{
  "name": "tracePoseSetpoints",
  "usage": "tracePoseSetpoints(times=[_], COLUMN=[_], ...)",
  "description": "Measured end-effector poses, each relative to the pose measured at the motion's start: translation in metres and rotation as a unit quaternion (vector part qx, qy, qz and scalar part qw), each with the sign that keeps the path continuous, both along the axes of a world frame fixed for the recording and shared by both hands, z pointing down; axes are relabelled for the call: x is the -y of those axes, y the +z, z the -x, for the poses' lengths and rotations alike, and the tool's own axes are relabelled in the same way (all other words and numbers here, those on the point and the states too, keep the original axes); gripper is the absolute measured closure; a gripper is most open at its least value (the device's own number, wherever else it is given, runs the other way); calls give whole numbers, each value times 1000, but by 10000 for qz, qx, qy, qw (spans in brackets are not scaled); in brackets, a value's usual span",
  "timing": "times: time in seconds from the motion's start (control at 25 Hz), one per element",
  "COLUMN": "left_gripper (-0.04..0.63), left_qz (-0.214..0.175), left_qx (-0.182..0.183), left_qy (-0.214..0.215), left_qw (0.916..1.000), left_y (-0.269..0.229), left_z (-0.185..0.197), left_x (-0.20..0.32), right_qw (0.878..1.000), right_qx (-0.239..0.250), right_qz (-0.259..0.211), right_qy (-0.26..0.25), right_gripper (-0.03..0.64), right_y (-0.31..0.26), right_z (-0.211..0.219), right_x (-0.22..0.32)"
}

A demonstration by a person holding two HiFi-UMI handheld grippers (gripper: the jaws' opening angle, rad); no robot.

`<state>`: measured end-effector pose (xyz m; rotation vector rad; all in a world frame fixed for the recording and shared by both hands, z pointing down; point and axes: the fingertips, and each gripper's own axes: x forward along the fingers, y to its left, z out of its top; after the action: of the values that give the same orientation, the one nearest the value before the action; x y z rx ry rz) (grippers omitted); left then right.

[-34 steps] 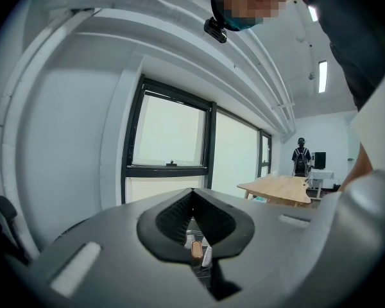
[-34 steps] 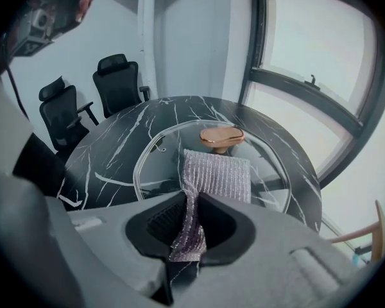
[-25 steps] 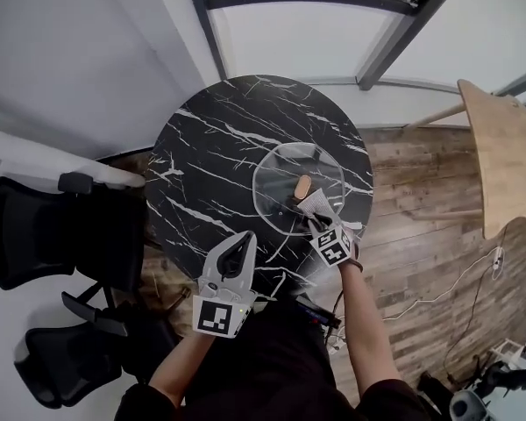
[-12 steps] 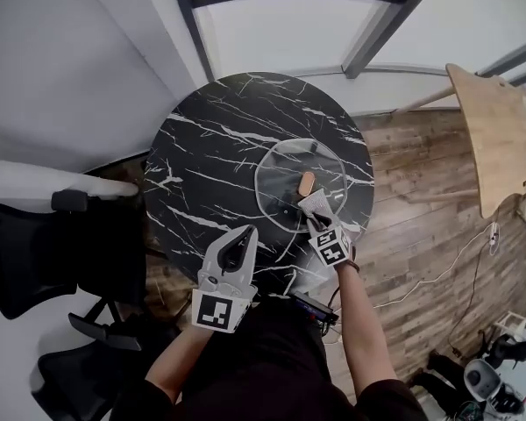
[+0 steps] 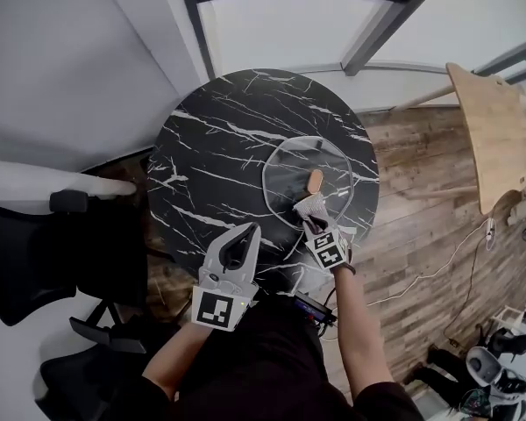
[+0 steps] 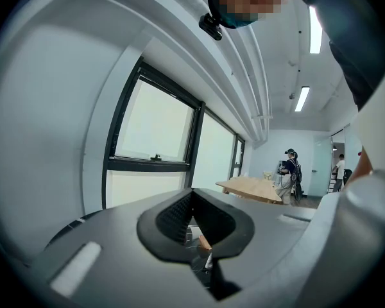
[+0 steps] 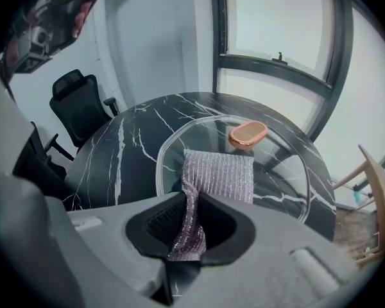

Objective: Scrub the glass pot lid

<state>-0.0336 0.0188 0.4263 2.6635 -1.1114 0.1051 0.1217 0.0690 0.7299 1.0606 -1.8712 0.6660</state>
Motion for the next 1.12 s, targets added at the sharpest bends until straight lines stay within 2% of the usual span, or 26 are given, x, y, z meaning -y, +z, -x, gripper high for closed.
tracePoseSetpoints(times=[0.6, 1.0, 1.12], left_gripper=[592, 592, 592], left_qz=[72, 89, 121], left_qx=[-41, -65, -65], left_qy=[-67, -183, -213], left_qw=[9999, 9998, 9997], left_y=[9, 11, 12], left_z=[21, 30, 33], left_x=[-2, 3, 3], right_qw=[9994, 9982, 9964], right_qx=[252, 473, 579], right_qz=[161, 303, 410], right_qy=[-161, -228, -454], right_gripper=[552, 552, 552], right_y=[10, 11, 9], right_z=[54, 70, 75], right_x=[-9, -11, -14])
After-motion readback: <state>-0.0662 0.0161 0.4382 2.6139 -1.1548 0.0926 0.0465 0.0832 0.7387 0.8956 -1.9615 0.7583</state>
